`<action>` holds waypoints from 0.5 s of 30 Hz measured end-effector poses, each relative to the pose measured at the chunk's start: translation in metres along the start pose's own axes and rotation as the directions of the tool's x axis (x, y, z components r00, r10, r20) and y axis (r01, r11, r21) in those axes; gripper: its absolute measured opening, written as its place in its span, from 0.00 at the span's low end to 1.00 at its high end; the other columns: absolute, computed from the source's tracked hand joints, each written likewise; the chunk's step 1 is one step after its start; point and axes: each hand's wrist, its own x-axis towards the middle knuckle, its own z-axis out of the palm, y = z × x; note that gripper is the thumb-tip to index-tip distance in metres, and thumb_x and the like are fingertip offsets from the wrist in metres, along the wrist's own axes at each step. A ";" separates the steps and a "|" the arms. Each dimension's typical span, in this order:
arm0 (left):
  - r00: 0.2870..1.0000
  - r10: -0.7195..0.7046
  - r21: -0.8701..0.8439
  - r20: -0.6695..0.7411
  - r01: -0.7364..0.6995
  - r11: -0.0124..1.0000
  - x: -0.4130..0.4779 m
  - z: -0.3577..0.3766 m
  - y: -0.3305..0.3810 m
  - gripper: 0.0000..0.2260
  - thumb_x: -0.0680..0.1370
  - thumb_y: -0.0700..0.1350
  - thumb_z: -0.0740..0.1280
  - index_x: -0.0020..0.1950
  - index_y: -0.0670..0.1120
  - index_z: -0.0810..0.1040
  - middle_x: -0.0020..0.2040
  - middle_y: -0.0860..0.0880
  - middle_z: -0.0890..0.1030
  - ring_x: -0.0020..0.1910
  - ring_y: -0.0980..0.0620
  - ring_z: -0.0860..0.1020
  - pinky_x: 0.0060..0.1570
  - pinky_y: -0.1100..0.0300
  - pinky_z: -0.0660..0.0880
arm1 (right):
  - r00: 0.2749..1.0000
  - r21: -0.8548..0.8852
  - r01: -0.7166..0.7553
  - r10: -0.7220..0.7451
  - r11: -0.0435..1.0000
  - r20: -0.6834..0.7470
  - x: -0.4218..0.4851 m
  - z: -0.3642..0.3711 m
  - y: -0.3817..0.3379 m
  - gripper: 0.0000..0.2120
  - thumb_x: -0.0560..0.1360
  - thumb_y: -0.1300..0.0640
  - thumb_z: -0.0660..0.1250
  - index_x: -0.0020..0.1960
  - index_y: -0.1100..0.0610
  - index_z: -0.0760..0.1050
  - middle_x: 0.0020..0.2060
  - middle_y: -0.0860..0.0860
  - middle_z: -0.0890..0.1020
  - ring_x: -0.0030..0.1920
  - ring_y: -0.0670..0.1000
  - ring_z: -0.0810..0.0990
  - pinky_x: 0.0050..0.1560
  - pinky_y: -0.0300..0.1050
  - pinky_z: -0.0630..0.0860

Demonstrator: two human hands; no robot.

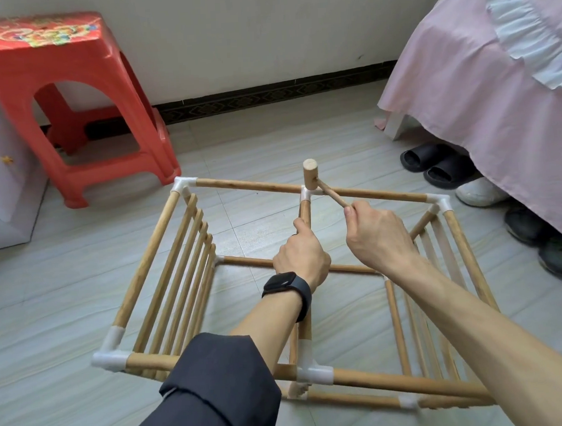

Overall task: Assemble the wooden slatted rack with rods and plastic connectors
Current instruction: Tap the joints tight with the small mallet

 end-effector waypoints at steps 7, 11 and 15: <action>0.999 0.036 0.262 -0.019 -0.030 0.965 0.016 -0.029 -0.046 0.18 0.80 0.42 0.58 0.69 0.47 0.60 0.44 0.46 0.79 0.40 0.42 0.79 0.43 0.51 0.77 | 0.979 0.199 -0.167 0.187 0.966 -0.086 -0.080 -0.048 0.047 0.14 0.85 0.50 0.53 0.46 0.53 0.72 0.36 0.50 0.80 0.36 0.54 0.76 0.38 0.50 0.67; 0.994 -0.029 0.648 0.109 -0.048 0.760 0.018 -0.057 -0.063 0.39 0.79 0.64 0.58 0.81 0.58 0.37 0.82 0.41 0.51 0.75 0.35 0.64 0.67 0.30 0.63 | 0.953 0.273 -0.289 0.302 0.917 -0.006 -0.152 -0.052 0.077 0.13 0.85 0.49 0.54 0.48 0.52 0.73 0.37 0.50 0.81 0.40 0.56 0.78 0.41 0.52 0.70; 0.952 0.141 0.625 0.273 -0.287 0.726 -0.036 -0.056 -0.032 0.30 0.80 0.67 0.51 0.77 0.53 0.65 0.79 0.44 0.63 0.79 0.43 0.57 0.71 0.34 0.58 | 0.950 0.364 -0.309 0.304 0.879 0.072 -0.219 -0.045 0.088 0.11 0.85 0.51 0.54 0.48 0.46 0.72 0.38 0.46 0.81 0.37 0.46 0.77 0.37 0.47 0.69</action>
